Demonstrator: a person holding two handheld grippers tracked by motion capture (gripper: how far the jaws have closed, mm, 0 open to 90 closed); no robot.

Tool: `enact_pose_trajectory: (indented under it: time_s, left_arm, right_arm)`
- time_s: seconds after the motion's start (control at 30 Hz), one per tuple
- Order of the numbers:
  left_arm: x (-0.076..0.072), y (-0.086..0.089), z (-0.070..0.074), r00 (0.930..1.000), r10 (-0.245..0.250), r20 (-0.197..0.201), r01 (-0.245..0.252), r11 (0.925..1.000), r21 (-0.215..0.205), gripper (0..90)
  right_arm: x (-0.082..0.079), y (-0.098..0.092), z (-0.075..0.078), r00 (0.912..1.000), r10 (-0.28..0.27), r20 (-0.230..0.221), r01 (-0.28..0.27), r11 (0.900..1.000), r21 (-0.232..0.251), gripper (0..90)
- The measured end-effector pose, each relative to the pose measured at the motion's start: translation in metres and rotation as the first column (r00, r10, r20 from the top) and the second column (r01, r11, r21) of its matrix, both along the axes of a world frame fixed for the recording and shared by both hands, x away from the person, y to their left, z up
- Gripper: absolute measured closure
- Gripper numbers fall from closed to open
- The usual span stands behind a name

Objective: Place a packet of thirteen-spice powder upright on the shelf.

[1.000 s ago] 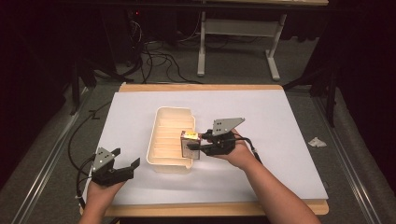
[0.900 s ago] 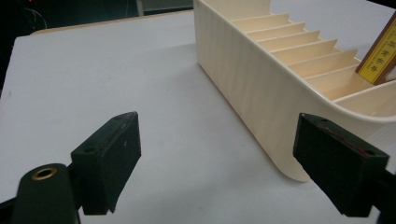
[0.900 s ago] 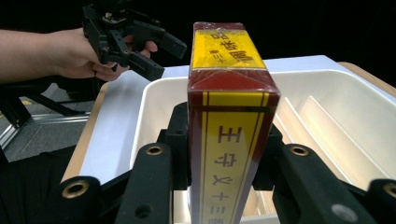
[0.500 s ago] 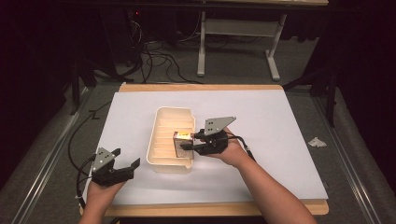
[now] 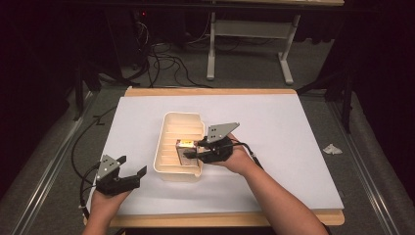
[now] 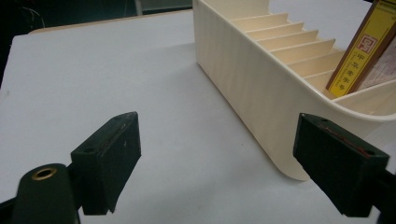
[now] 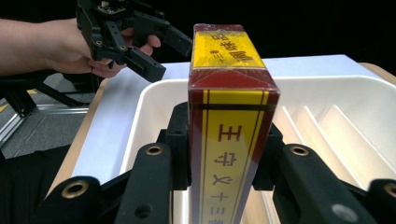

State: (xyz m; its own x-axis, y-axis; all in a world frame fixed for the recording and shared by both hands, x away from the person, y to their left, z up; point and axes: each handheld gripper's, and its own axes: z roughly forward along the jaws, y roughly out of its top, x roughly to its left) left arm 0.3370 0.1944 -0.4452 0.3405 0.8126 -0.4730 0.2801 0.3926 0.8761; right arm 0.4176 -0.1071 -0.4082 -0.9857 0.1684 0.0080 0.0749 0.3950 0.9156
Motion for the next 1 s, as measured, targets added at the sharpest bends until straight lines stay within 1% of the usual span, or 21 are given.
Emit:
enact_pose_trajectory:
  time_s: [0.07, 0.13, 0.43, 0.73, 0.77, 1.0]
  left_arm:
    - [0.000, 0.000, 0.000, 1.0000, 0.000, -0.001, 0.000, 1.0000, -0.002, 15.5]
    - [0.000, 0.000, 0.000, 1.0000, 0.000, -0.001, 0.000, 1.0000, 0.003, 15.5]
    - [0.000, 0.000, 0.000, 1.0000, -0.002, -0.002, 0.002, 1.0000, -0.002, 15.5]
    - [0.000, 0.000, 0.000, 1.0000, -0.006, -0.004, 0.006, 1.0000, 0.002, 15.5]
    - [0.000, 0.000, 0.000, 1.0000, -0.007, -0.005, 0.007, 1.0000, 0.001, 15.5]
    - [0.000, -0.001, 0.000, 0.9999, -0.009, -0.006, 0.009, 1.0000, 0.003, 15.5]
  right_arm:
    - [0.000, 0.001, -0.001, 1.0000, 0.000, -0.005, 0.000, 1.000, -0.004, 68.0]
    - [0.001, 0.001, -0.002, 1.0000, 0.000, -0.004, 0.000, 1.000, -0.004, 67.9]
    - [0.000, 0.005, -0.007, 1.0000, -0.001, 0.000, 0.001, 1.000, -0.011, 67.9]
    - [0.000, 0.005, -0.011, 1.0000, -0.009, -0.004, 0.009, 1.000, -0.015, 67.7]
    - [0.000, 0.005, -0.013, 0.9999, -0.012, -0.011, 0.012, 1.000, -0.011, 67.7]
    - [0.000, 0.005, -0.016, 0.9999, -0.011, -0.006, 0.011, 1.000, -0.020, 67.4]
